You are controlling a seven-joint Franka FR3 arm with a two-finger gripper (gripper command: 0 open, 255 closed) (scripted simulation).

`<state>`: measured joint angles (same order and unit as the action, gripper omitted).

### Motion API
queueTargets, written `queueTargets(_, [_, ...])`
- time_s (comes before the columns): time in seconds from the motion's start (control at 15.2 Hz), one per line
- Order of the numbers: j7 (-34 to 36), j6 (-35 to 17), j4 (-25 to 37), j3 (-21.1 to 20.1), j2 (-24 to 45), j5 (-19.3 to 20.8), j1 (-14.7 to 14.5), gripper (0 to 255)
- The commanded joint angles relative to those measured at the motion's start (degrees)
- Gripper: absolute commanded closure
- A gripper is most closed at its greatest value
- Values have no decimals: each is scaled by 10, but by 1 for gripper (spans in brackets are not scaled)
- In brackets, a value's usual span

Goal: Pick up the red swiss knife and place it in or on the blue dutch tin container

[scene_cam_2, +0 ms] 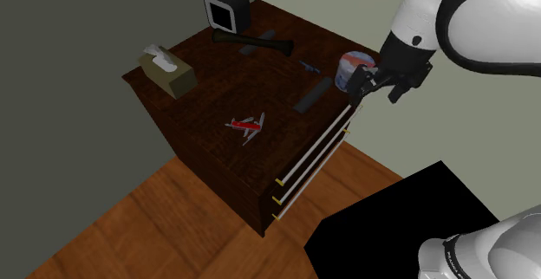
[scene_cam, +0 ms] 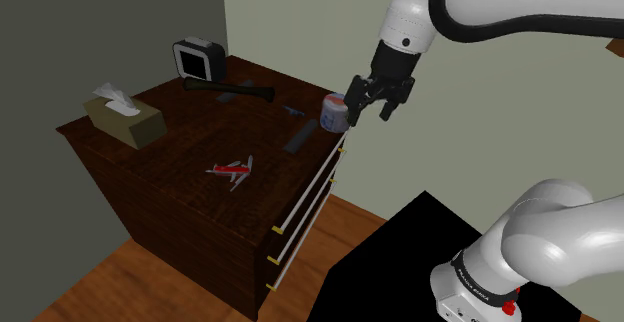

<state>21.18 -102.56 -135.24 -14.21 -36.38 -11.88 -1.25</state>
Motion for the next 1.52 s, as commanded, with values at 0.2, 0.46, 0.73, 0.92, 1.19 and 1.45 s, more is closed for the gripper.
queueTargets(0.2, [107,-64,17,-72,76,-11,7,0])
queueTargets(0.46, [197,-110,50,-127,154,3,19,0])
queueTargets(0.73, [296,-150,96,-178,247,42,32,0])
queueTargets(0.92, [378,-171,140,-207,326,90,37,0])
queueTargets(1.19, [489,-183,213,-222,439,171,22,0])
queueTargets(1.45, [583,-175,301,-206,549,243,-21,0])
